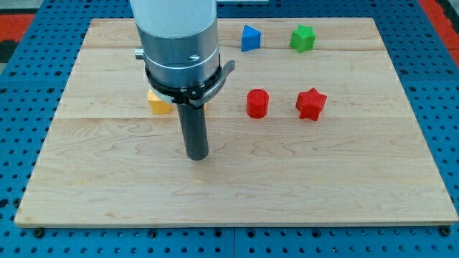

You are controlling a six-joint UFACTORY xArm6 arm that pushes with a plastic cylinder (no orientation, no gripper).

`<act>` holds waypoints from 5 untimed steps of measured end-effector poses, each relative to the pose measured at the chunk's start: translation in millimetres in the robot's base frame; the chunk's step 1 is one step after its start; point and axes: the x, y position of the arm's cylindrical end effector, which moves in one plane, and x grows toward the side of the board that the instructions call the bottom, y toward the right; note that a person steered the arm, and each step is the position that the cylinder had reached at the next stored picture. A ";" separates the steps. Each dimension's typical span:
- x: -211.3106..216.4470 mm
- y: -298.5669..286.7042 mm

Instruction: Move the yellow hexagon towards the bottom of the yellow heart

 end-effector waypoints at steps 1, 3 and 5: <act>0.0 0.0; 0.1 3.3; -5.1 -7.2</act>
